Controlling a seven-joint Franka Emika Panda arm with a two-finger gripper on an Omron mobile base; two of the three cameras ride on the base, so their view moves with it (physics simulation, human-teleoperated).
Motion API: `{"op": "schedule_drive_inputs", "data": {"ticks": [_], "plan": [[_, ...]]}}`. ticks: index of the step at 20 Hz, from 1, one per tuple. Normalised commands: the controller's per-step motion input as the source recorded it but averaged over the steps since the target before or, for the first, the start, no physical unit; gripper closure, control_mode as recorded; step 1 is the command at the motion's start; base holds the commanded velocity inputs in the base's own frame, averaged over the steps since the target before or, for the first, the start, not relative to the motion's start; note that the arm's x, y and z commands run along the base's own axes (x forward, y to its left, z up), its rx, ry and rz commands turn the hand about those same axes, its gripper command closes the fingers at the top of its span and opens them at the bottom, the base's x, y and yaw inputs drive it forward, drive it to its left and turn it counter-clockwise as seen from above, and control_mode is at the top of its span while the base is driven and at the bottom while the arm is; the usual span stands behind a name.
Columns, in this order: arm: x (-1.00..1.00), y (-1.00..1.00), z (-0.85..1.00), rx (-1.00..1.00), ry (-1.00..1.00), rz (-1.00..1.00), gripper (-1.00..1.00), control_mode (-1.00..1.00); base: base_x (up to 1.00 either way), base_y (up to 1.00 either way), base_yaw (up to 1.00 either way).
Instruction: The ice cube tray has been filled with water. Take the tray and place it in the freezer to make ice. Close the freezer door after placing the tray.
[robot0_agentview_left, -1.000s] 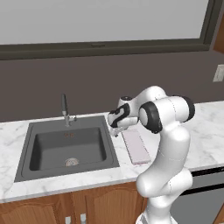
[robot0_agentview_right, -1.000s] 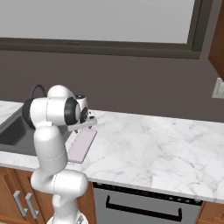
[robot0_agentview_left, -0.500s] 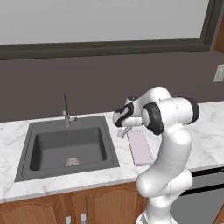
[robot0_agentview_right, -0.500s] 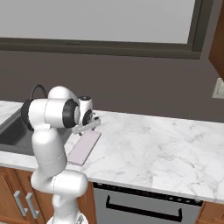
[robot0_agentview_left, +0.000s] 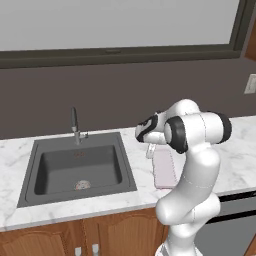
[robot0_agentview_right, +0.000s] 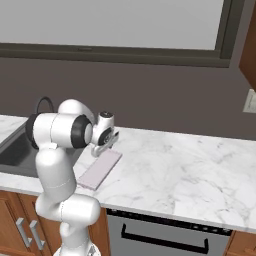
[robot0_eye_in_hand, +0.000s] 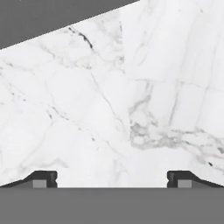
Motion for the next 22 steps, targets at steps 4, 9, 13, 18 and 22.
{"op": "schedule_drive_inputs", "data": {"ticks": [4,9,13,18,22], "plan": [[-0.19,-0.53,-0.29,0.00,-0.06,0.35,-1.00,-1.00,0.00,0.00,0.00],[-0.19,-0.46,-0.30,0.00,-0.03,0.34,-1.00,-1.00,0.00,0.00,0.00],[-0.22,-0.39,-0.31,0.00,-0.02,0.32,-1.00,-1.00,0.00,0.00,0.00],[-0.45,-0.37,-0.32,0.00,-0.01,0.31,-1.00,-1.00,0.00,0.00,0.00],[-0.90,-0.34,-0.36,0.00,0.00,0.24,-1.00,-1.00,0.00,0.00,0.00]]}}
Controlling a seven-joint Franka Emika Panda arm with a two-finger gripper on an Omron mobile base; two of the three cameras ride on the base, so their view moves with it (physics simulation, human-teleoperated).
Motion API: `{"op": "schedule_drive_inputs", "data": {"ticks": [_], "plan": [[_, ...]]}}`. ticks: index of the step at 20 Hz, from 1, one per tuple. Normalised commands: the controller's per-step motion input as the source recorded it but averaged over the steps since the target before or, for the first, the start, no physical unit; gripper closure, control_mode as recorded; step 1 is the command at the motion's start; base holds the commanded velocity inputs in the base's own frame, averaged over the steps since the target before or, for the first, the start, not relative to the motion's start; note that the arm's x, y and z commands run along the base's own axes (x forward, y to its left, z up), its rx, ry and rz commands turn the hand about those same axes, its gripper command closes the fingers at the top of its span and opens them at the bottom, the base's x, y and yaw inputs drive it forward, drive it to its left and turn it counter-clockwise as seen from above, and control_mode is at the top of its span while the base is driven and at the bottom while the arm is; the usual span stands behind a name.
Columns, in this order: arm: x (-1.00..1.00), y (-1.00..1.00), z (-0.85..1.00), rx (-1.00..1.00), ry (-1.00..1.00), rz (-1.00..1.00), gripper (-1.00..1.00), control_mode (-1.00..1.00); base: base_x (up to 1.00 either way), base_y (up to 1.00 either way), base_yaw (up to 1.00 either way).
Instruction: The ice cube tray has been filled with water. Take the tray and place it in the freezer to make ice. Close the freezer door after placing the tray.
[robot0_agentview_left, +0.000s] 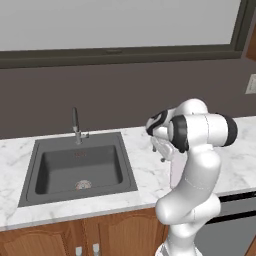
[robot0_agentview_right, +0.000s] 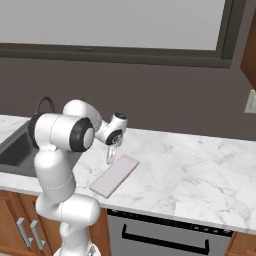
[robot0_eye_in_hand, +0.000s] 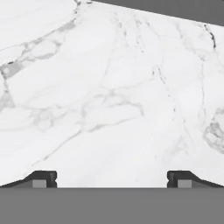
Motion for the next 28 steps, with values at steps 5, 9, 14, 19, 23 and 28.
{"op": "schedule_drive_inputs", "data": {"ticks": [5,9,14,19,23,28], "plan": [[-1.00,-0.41,-0.28,-0.01,0.00,0.12,-1.00,-1.00,0.00,0.00,0.00],[-1.00,-0.50,-0.22,-0.02,0.00,0.02,-1.00,-1.00,0.00,0.00,0.00],[-1.00,-0.58,-0.18,0.00,-0.02,0.02,-1.00,-1.00,0.00,0.00,0.00],[-0.83,-0.55,-0.07,0.00,-0.03,0.04,-1.00,-1.00,0.00,0.00,0.00],[-0.22,-0.26,0.06,0.00,-0.07,0.03,-1.00,-1.00,0.00,0.00,0.00],[0.21,0.04,0.60,0.00,-0.12,0.00,-1.00,-1.00,0.00,0.00,0.00]]}}
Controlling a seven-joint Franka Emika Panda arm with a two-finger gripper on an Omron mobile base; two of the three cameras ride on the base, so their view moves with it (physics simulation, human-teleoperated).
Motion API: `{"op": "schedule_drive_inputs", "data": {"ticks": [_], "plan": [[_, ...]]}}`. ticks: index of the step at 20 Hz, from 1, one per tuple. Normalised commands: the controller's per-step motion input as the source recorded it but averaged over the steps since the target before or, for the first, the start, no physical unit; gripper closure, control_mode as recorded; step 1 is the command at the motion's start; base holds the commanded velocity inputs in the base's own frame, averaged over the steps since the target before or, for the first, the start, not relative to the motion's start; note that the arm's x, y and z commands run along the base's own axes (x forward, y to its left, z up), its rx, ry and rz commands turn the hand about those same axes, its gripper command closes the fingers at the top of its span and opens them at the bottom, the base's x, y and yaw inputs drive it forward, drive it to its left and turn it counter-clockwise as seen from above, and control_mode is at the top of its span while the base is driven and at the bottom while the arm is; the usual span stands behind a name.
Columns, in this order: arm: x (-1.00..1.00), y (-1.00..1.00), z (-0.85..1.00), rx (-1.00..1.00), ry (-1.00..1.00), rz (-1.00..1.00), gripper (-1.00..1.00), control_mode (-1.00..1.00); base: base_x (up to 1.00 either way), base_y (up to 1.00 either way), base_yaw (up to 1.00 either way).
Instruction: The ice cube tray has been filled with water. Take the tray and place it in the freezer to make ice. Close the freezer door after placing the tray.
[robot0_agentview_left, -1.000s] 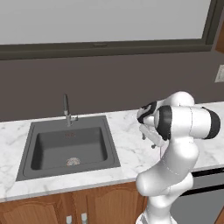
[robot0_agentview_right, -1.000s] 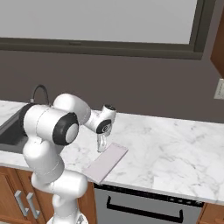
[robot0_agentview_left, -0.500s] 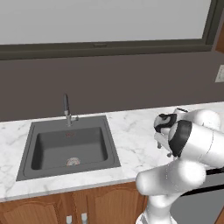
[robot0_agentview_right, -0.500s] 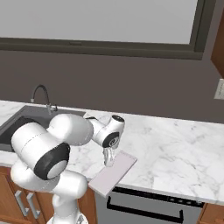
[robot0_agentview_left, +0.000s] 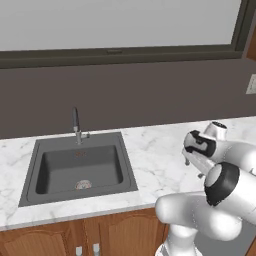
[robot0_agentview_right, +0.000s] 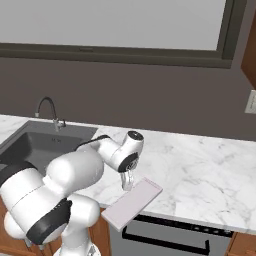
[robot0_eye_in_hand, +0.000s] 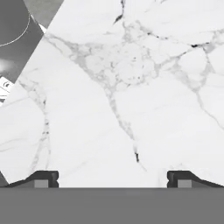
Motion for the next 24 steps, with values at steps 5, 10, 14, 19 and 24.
{"op": "schedule_drive_inputs", "data": {"ticks": [5,10,14,19,24], "plan": [[0.17,0.06,0.92,0.00,-0.04,0.00,-1.00,-1.00,0.00,0.00,0.00],[-0.17,0.05,0.82,0.00,-0.03,-0.15,-1.00,-1.00,0.00,0.00,0.00],[-0.44,0.00,0.49,0.00,-0.03,-0.49,-1.00,-1.00,0.00,0.00,0.00],[-0.48,0.00,0.06,0.00,0.00,-0.72,-1.00,-1.00,0.00,0.00,0.00],[-0.24,0.00,0.00,0.00,0.00,-0.84,-1.00,-1.00,0.00,0.00,0.00]]}}
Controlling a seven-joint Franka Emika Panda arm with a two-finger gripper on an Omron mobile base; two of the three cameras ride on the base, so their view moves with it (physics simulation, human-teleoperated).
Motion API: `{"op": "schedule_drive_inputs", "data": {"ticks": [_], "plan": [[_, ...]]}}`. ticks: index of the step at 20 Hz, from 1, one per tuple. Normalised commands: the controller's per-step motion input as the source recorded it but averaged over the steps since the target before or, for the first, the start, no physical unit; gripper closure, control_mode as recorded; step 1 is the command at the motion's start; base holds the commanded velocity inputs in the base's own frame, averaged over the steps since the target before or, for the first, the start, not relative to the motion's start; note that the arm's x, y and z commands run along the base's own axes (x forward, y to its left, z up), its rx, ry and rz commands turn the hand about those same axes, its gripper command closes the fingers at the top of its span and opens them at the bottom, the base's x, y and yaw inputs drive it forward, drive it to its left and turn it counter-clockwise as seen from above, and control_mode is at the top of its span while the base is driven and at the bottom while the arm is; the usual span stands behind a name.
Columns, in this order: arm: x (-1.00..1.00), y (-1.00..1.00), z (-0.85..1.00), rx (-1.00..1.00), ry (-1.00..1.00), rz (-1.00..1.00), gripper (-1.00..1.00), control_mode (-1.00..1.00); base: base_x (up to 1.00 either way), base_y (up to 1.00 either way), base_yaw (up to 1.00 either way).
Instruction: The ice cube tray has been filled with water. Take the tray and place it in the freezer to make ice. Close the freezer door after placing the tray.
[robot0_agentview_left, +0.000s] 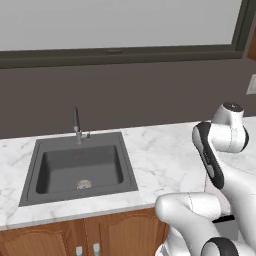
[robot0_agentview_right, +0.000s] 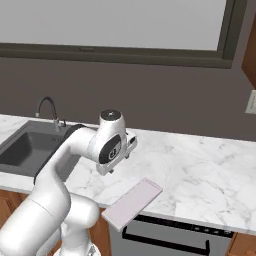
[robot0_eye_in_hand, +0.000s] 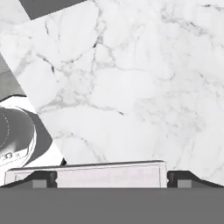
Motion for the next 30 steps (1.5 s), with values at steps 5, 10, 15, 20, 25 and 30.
{"op": "schedule_drive_inputs", "data": {"ticks": [5,10,15,20,25,30], "plan": [[-0.17,0.00,0.05,0.03,0.00,-0.84,-1.00,-1.00,0.00,0.00,0.00],[-0.36,-0.21,0.21,0.25,0.00,-0.67,-1.00,-1.00,0.00,0.00,0.00],[-0.36,-0.54,0.35,0.41,-0.01,-0.43,-1.00,-1.00,0.00,0.00,0.00],[-0.64,-0.66,0.08,0.43,-0.12,-0.18,-1.00,-1.00,0.00,0.00,0.00],[-0.71,-0.30,0.01,0.31,-0.07,-0.16,-1.00,-1.00,0.00,0.00,0.00],[-0.62,-0.01,0.00,0.11,-0.02,-0.18,-1.00,-1.00,0.00,0.00,0.00]]}}
